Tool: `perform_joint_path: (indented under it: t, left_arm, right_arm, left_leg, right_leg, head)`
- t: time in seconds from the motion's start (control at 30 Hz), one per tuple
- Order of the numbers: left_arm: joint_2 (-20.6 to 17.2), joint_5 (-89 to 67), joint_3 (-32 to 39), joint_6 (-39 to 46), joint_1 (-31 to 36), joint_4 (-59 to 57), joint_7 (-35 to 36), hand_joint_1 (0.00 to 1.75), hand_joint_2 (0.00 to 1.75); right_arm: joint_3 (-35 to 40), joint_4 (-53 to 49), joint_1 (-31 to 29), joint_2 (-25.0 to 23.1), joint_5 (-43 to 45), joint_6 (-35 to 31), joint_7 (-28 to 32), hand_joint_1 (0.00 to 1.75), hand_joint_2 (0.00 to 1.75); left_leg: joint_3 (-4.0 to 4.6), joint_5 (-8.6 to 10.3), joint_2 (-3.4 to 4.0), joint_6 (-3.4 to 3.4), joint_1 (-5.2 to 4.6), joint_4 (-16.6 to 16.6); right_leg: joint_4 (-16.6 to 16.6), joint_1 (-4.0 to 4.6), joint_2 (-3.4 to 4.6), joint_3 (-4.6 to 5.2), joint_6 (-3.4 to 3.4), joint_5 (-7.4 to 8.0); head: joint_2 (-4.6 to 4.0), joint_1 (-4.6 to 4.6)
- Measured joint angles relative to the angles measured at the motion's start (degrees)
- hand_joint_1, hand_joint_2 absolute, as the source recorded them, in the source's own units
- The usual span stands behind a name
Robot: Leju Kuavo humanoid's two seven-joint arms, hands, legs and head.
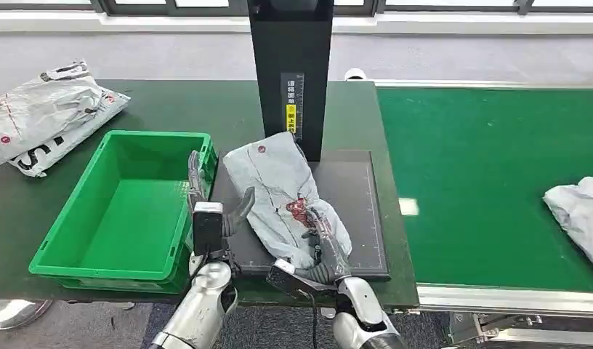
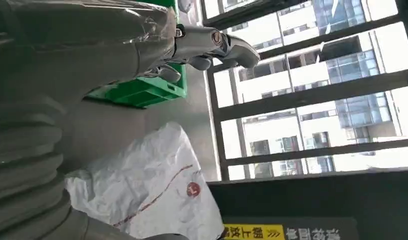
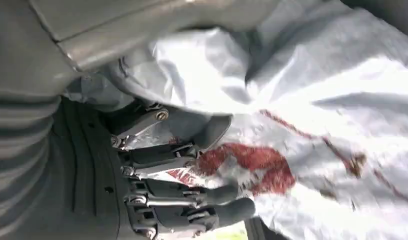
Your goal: Moved the parcel from conveyor to table for the left to box.
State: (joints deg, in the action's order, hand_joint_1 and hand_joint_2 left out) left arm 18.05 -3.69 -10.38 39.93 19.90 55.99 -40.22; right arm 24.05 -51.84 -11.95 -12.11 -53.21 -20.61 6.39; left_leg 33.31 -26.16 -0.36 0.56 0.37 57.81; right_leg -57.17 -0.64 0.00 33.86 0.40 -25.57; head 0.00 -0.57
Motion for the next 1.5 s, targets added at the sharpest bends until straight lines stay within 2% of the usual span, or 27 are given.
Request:
perform_joint_path:
  t: [0.07, 0.27, 0.4, 0.5, 0.6, 0.73, 0.83, 0.97, 1.0, 1.03, 1.2, 1.5]
  left_arm:
    - [0.0, 0.0, 0.7, 0.1, -0.5, 1.6, 0.0, 0.0, 1.75]
    - [-0.2, -2.2, 1.1, -0.1, -0.9, 2.9, 0.0, 0.0, 1.75]
    - [-0.2, -2.5, 1.1, -0.3, -0.8, 1.9, 0.0, 0.0, 1.75]
    - [-0.1, -4.9, 0.4, -1.5, 0.6, -2.1, 1.0, 0.0, 1.75]
    - [-0.2, -12.0, -1.9, -4.5, 3.1, -9.8, 6.5, 0.0, 1.75]
    - [-0.2, -20.8, -6.7, -9.0, 6.0, -19.4, 14.0, 0.0, 1.75]
    - [-0.2, -25.8, -9.5, -12.1, 7.8, -25.1, 19.8, 0.0, 1.75]
    - [-0.4, -33.9, -14.1, -20.9, 10.5, -29.9, 29.0, 0.0, 1.75]
    - [-0.3, -35.3, -15.6, -23.0, 11.5, -30.7, 30.6, 1.59, 1.75]
    - [-0.3, -36.6, -16.6, -24.8, 12.3, -31.4, 31.8, 1.75, 1.75]
    - [0.1, -42.7, -21.4, -29.2, 14.5, -33.1, 35.1, 1.75, 1.75]
    - [0.2, -43.8, -23.5, -25.6, 15.4, -33.6, 35.1, 1.75, 1.75]
  right_arm:
    - [-0.6, -1.0, 0.7, 0.0, 2.2, -1.4, 3.6, 0.0, 1.75]
    - [-4.3, -7.9, 3.1, -0.4, 18.5, -5.7, 19.3, 0.0, 1.75]
    - [-6.3, -10.8, 4.0, -0.5, 20.4, -6.3, 20.9, 0.0, 1.75]
    - [-7.4, -12.2, 4.5, -0.5, 26.2, -7.4, 24.5, 0.0, 1.75]
    - [-9.1, -13.5, 4.7, -0.6, 33.7, -7.4, 27.1, 0.0, 1.75]
    - [-11.5, -13.9, 4.3, -0.6, 40.7, -4.6, 27.7, 0.0, 1.75]
    - [-13.3, -14.4, 3.9, -0.6, 42.8, -3.8, 27.7, 0.0, 1.75]
    - [-15.0, -15.9, 3.9, -0.5, 43.6, -3.1, 27.4, 0.0, 1.75]
    - [-15.3, -16.2, 3.9, -0.5, 43.6, -3.0, 27.3, 0.0, 1.75]
    - [-15.7, -16.7, 3.9, -0.5, 43.6, -2.9, 27.2, 0.0, 1.75]
    - [-16.5, -20.1, 5.3, -0.4, 41.7, -2.2, 25.6, 0.0, 1.75]
    - [-17.1, -24.4, 8.1, -0.4, 39.7, -1.7, 24.4, 0.0, 1.75]
  left_leg:
    - [0.02, 0.0, 0.0, 0.0, 0.0, 0.0]
    - [0.04, -0.04, -0.01, 0.02, 0.0, 0.0]
    - [0.04, -0.05, 0.03, 0.03, 0.0, 0.0]
    - [0.05, -0.04, -0.03, 0.02, -0.01, 0.0]
    - [0.05, -0.04, 0.0, 0.02, -0.02, 0.0]
    - [0.04, -0.04, 0.05, 0.02, -0.05, 0.0]
    - [0.04, -0.04, 0.04, 0.02, -0.05, 0.0]
    - [0.05, -0.04, -0.08, 0.02, -0.04, 0.0]
    - [0.0, -0.04, -0.16, 0.02, -0.04, 0.0]
    - [-0.07, -0.06, -0.22, 0.0, -0.04, 0.0]
    - [-0.55, -0.24, -0.36, -0.2, -0.05, 0.0]
    - [-0.86, -0.27, -0.3, -0.18, -0.12, 0.0]
  right_leg:
    - [0.0, 0.0, 0.0, 0.03, 0.0, 0.0]
    - [0.0, 0.0, 0.0, 0.08, -0.01, -0.02]
    - [0.0, 0.0, 0.07, 0.12, -0.02, -0.02]
    - [0.0, 0.0, -0.04, 0.1, -0.01, -0.03]
    - [0.0, -0.01, 0.0, 0.1, -0.01, -0.01]
    - [0.0, -0.05, 0.07, 0.11, 0.02, 0.02]
    - [0.0, -0.04, 0.1, 0.12, 0.02, 0.02]
    - [0.0, -0.03, -0.04, 0.06, 0.0, -0.02]
    - [0.0, -0.03, -0.13, -0.05, 0.03, -0.06]
    - [0.0, -0.03, -0.19, -0.15, -0.02, -0.11]
    - [0.1, -0.05, -0.41, -0.78, 0.19, -0.38]
    - [0.1, -0.13, -0.37, -1.03, 0.19, -0.33]
  head:
    - [0.0, -0.02]
    - [0.0, -0.02]
    - [0.0, -0.02]
    - [0.0, -0.02]
    - [0.0, 0.0]
    - [0.0, -0.02]
    - [0.0, -0.02]
    - [0.0, -0.02]
    - [0.0, -0.02]
    - [0.0, -0.02]
    - [0.0, -0.02]
    - [0.0, -0.02]
